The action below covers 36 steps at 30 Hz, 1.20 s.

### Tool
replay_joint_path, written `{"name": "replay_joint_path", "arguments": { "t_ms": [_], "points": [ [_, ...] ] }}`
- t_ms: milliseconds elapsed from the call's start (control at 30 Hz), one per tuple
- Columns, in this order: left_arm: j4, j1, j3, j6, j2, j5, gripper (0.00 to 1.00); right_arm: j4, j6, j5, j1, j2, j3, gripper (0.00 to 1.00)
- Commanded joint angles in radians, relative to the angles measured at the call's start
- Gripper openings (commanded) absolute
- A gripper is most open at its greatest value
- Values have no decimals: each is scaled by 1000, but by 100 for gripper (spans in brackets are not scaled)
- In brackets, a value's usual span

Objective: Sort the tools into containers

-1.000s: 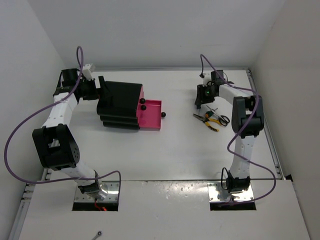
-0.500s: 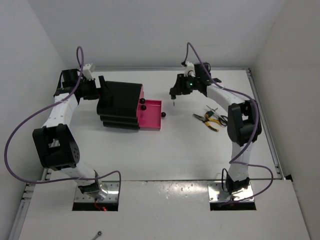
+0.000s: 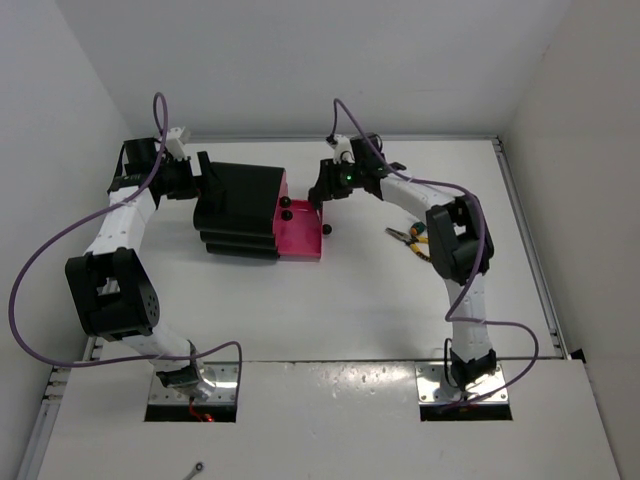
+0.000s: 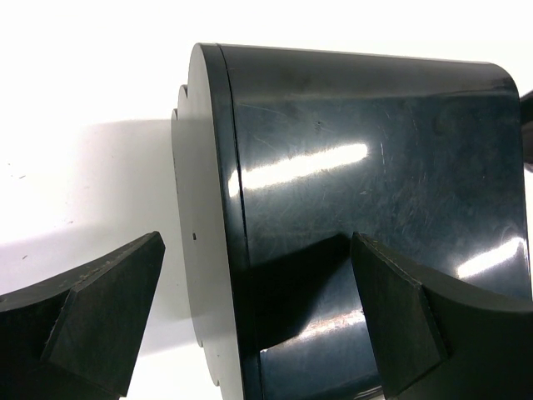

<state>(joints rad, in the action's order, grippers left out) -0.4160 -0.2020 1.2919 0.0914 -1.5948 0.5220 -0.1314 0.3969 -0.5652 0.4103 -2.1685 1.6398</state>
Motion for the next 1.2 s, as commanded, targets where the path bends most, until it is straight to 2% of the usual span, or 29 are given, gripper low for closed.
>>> {"name": "replay_joint_path", "arguments": {
  "t_ms": [0,300,367,500,733,800,1000,1167],
  "points": [
    [-64,12,-28,-42,-14,-93,100,46,2,10,32,-36,71,20],
    [-64,12,-28,-42,-24,-93,100,15,-30,30,81,-108,126,24],
    [-64,12,-28,-42,-24,-93,100,6,-43,42,91,-108,126,27],
    [-64,12,-28,-42,-33,-93,100,-4,-62,68,100,-108,126,44],
    [-64,12,-19,-42,-33,-83,100,-13,-81,97,101,-71,89,62],
    [-64,12,-19,-42,-33,-83,100,3,-81,97,88,-47,77,63],
    [-64,12,-19,-42,-24,-83,100,7,-96,97,10,162,-35,62],
    [-64,12,-19,-42,-14,-83,100,-105,-261,166,-97,288,-150,57]
  ]
}}
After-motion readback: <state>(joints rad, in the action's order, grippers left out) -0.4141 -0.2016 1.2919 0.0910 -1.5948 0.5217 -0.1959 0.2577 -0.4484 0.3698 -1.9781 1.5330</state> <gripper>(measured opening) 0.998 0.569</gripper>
